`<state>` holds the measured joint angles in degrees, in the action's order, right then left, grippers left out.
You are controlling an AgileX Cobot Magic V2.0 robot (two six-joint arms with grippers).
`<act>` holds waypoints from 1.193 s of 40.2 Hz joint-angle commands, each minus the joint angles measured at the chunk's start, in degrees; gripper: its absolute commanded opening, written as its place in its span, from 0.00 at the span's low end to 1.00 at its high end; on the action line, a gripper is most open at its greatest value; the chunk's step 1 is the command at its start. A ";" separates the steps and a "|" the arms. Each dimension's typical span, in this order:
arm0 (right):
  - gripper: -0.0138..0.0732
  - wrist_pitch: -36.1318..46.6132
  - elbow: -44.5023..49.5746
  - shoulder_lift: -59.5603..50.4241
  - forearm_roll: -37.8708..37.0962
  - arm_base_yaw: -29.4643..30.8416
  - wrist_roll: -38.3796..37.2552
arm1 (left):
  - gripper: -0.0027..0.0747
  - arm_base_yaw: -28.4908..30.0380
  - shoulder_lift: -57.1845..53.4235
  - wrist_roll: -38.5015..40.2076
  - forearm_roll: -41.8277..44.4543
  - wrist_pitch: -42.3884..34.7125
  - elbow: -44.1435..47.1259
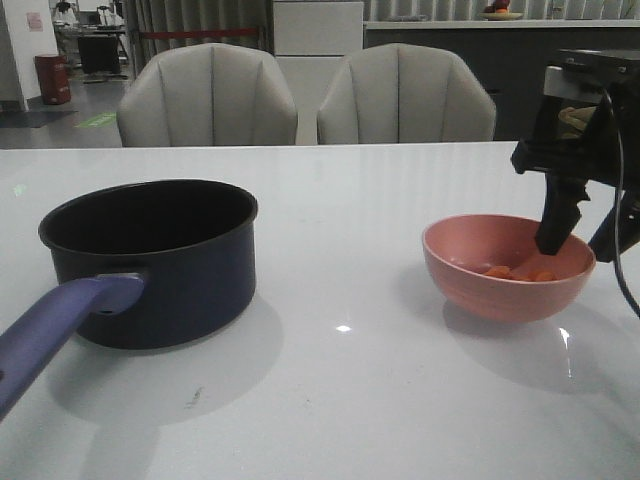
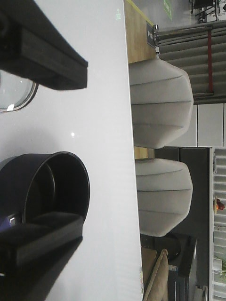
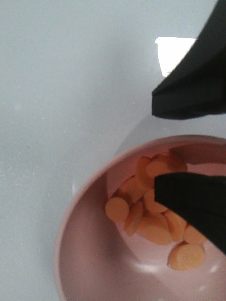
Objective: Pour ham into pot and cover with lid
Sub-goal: 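Grasp the rim of the pink bowl with the right gripper, then lift the pink bowl and carry it over the saucepan with the right gripper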
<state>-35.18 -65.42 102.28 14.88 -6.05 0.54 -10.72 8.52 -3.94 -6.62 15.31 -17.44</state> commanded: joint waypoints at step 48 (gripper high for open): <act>0.32 29.67 -16.52 -8.04 -5.03 -27.96 9.08 | 0.77 -0.52 0.51 0.11 -0.59 -4.17 -1.47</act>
<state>-17.43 -80.28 96.76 13.19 -31.46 9.04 -10.72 8.29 -3.94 -6.62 15.31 -17.44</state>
